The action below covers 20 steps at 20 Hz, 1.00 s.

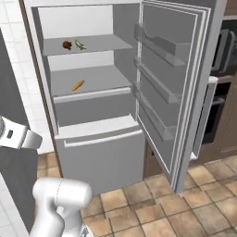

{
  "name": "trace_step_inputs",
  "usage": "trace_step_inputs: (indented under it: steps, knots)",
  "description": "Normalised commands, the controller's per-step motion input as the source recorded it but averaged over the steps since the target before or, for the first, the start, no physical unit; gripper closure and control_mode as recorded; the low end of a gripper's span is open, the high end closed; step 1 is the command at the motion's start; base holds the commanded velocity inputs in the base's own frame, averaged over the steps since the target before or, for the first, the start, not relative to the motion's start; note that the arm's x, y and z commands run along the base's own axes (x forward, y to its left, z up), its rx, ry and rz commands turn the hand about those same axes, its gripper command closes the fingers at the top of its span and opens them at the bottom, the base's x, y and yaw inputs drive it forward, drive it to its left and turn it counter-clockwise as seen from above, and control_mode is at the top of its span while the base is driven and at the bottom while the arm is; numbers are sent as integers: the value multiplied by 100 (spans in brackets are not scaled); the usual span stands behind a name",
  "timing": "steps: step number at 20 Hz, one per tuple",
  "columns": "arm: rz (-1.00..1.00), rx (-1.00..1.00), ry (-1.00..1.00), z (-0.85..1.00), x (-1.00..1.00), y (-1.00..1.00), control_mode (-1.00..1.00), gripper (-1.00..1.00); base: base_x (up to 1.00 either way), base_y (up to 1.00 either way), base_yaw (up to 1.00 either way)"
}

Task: Gather the broccoli and carrot from the fridge and place them on a tray on the dining counter. Then gather the fish and chicken drumstick from the fridge and place them on the other tray.

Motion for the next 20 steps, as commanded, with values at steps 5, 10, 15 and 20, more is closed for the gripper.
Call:
trace_step_inputs:
  steps: [5,10,15,20]
  knots:
    - [0,0,0,0,0,0,100,-100,66,-3,26]
    - [0,0,0,0,0,0,100,-100,40,-29,25]
    - [0,0,0,0,0,0,100,-100,42,-30,22]
    - [0,0,0,0,0,0,100,-100,61,-17,14]
